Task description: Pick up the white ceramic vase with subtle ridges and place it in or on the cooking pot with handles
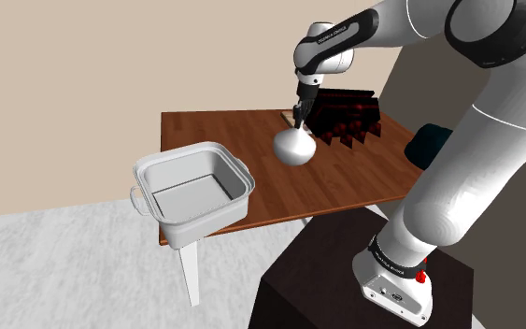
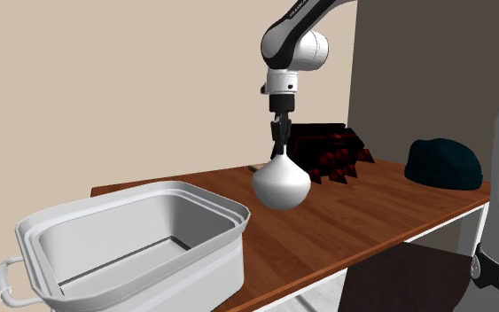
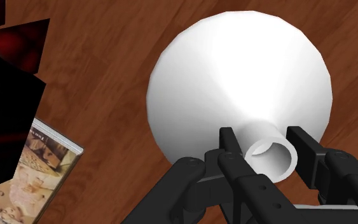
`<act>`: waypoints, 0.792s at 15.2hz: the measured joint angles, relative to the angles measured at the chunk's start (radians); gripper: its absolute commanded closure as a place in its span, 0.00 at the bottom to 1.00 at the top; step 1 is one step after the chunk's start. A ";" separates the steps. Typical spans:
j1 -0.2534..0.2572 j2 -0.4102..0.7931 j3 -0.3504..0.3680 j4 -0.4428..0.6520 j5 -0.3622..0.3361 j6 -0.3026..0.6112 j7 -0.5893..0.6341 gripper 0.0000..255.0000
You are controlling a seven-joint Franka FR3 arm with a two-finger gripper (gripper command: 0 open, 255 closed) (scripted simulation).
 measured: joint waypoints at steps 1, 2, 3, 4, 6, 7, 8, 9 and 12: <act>0.000 -0.004 0.000 0.005 -0.002 -0.010 0.002 1.00; 0.000 -0.010 0.000 0.014 -0.004 -0.023 0.002 1.00; 0.000 -0.013 0.000 0.022 -0.006 -0.035 0.004 1.00; 0.001 -0.021 0.001 0.029 -0.009 -0.049 0.006 1.00; 0.001 -0.031 0.001 0.044 -0.013 -0.073 0.009 1.00; 0.002 -0.040 0.003 0.051 -0.016 -0.088 0.014 1.00; 0.002 -0.044 0.003 0.058 -0.018 -0.100 0.015 1.00; 0.002 -0.047 0.002 0.067 -0.019 -0.111 0.014 1.00; 0.003 -0.062 0.004 0.091 -0.024 -0.149 0.019 1.00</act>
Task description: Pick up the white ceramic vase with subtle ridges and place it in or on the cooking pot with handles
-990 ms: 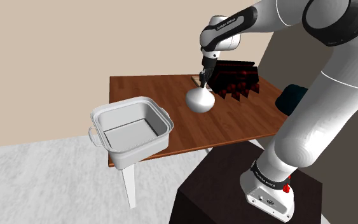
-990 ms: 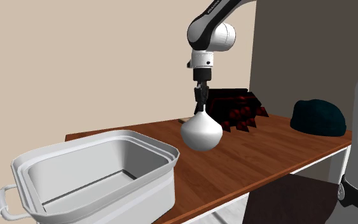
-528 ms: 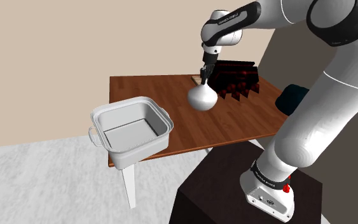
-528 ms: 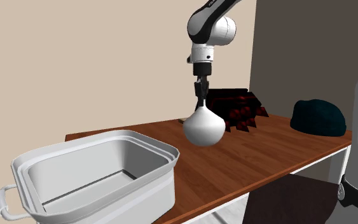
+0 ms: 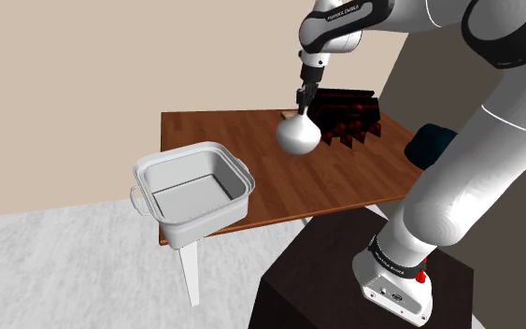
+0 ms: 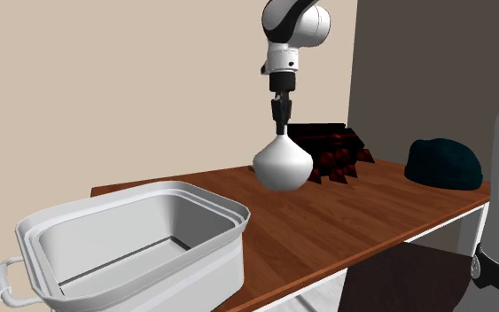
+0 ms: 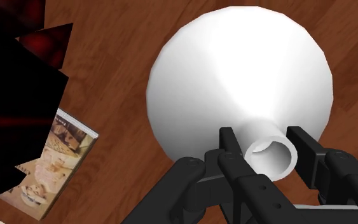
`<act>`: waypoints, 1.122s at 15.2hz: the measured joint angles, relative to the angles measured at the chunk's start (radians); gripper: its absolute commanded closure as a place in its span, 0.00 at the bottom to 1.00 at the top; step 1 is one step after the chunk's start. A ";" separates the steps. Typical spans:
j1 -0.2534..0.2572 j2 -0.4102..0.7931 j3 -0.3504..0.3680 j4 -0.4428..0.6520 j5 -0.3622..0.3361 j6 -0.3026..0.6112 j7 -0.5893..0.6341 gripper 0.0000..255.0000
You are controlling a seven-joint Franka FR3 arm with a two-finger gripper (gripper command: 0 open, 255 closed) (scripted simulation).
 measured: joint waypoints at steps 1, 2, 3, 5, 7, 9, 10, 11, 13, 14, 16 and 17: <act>0.000 -0.008 0.001 0.009 -0.003 -0.016 0.002 1.00; 0.000 -0.010 0.001 0.020 -0.003 -0.029 0.002 1.00; 0.001 -0.016 0.002 0.026 -0.006 -0.041 0.004 1.00; 0.000 -0.020 0.002 0.048 -0.007 -0.067 0.004 1.00; 0.000 -0.023 0.001 0.072 -0.008 -0.094 0.003 1.00; 0.002 -0.030 0.004 0.097 -0.010 -0.125 0.007 1.00; 0.002 -0.030 0.004 0.109 -0.010 -0.137 0.007 1.00; 0.002 -0.034 0.005 0.118 -0.011 -0.150 0.009 1.00; 0.002 -0.036 0.005 0.141 -0.012 -0.175 0.009 1.00; 0.003 -0.038 0.006 0.155 -0.012 -0.191 0.011 1.00; 0.003 -0.040 0.006 0.176 -0.012 -0.214 0.010 1.00; 0.004 -0.039 0.007 0.190 -0.012 -0.228 0.010 1.00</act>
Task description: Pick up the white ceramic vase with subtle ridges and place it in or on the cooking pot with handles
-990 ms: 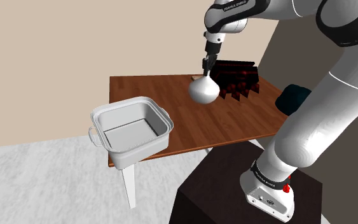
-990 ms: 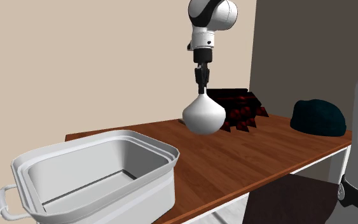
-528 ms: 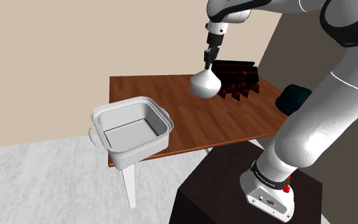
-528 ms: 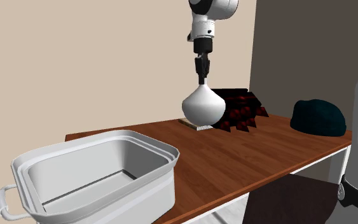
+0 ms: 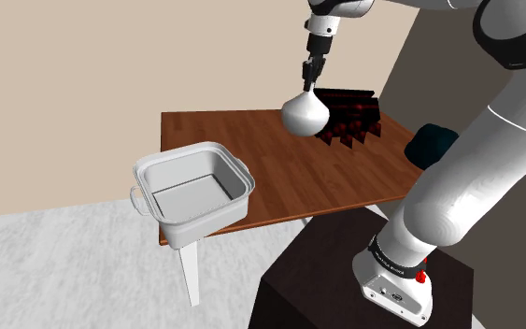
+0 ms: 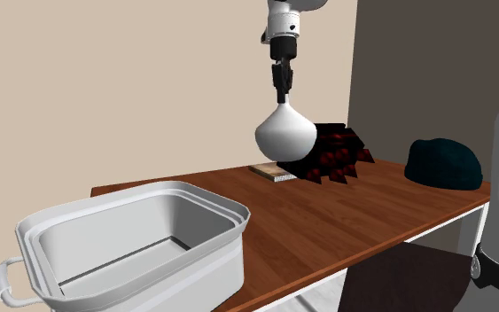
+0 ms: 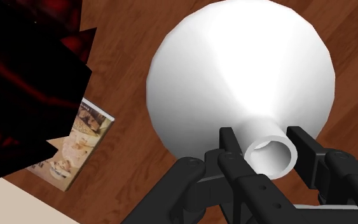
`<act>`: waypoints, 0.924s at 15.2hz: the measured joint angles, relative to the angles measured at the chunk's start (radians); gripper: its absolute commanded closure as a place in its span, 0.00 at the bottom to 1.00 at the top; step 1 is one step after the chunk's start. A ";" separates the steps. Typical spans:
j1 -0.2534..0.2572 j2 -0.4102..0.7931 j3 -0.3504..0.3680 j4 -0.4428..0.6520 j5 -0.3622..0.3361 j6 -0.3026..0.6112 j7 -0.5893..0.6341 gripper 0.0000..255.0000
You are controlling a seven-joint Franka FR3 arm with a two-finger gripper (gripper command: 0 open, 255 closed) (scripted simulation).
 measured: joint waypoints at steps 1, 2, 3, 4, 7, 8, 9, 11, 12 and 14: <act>0.001 -0.001 0.001 0.012 0.000 -0.014 0.002 1.00; 0.001 -0.003 0.001 0.026 -0.001 -0.028 0.001 1.00; 0.001 -0.004 0.001 0.037 -0.001 -0.040 0.001 1.00; 0.000 -0.002 0.001 0.052 0.000 -0.053 0.000 1.00; 0.001 0.003 0.001 0.097 0.002 -0.094 -0.001 1.00; 0.001 0.009 0.001 0.119 0.004 -0.110 -0.001 1.00; 0.001 0.006 0.001 0.126 0.003 -0.120 -0.001 1.00; 0.002 0.009 0.001 0.155 0.004 -0.147 -0.002 1.00; 0.002 0.010 0.001 0.166 0.004 -0.156 -0.002 1.00; 0.015 -0.001 0.018 0.167 0.003 -0.169 0.027 1.00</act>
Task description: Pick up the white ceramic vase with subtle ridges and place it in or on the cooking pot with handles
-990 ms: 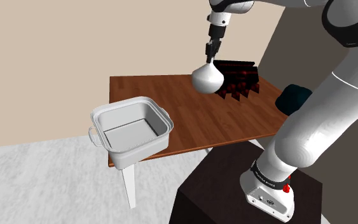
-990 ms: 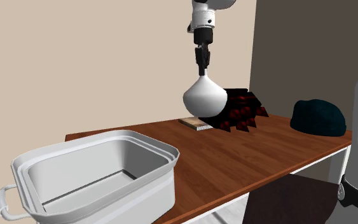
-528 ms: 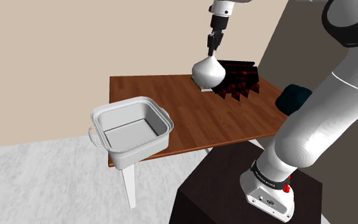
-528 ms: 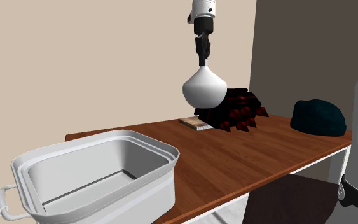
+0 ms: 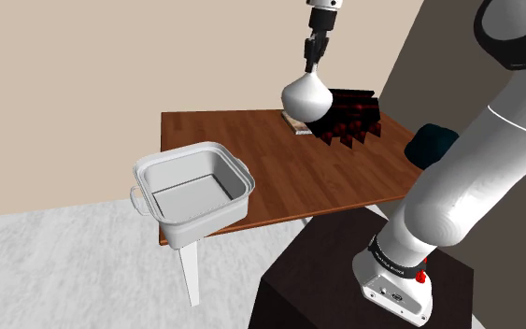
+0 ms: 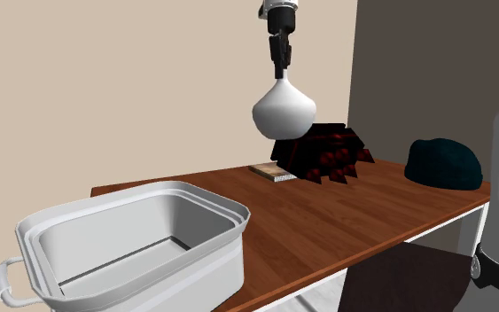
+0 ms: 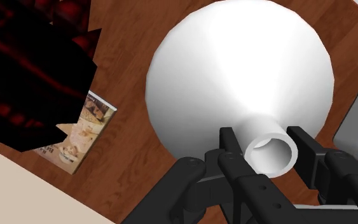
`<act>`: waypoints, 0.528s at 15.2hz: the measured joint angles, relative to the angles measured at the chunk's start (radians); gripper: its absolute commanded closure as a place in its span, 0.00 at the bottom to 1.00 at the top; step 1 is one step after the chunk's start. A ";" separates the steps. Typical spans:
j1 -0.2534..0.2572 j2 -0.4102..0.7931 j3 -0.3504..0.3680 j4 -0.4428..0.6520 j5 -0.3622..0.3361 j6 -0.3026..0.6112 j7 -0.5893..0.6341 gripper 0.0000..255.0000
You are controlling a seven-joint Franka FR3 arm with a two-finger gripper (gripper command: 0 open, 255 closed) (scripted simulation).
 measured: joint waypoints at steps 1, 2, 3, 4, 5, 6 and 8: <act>0.009 -0.005 0.012 0.000 0.000 -0.005 0.021 1.00; 0.020 -0.010 0.025 0.003 0.001 -0.013 0.044 1.00; 0.030 -0.019 0.038 0.000 0.000 -0.019 0.068 1.00; 0.041 -0.023 0.053 0.003 0.001 -0.027 0.093 1.00; 0.053 -0.028 0.068 0.007 0.003 -0.035 0.119 1.00; 0.062 -0.036 0.081 0.004 0.003 -0.040 0.142 1.00; 0.084 -0.041 0.109 0.005 0.007 -0.046 0.191 1.00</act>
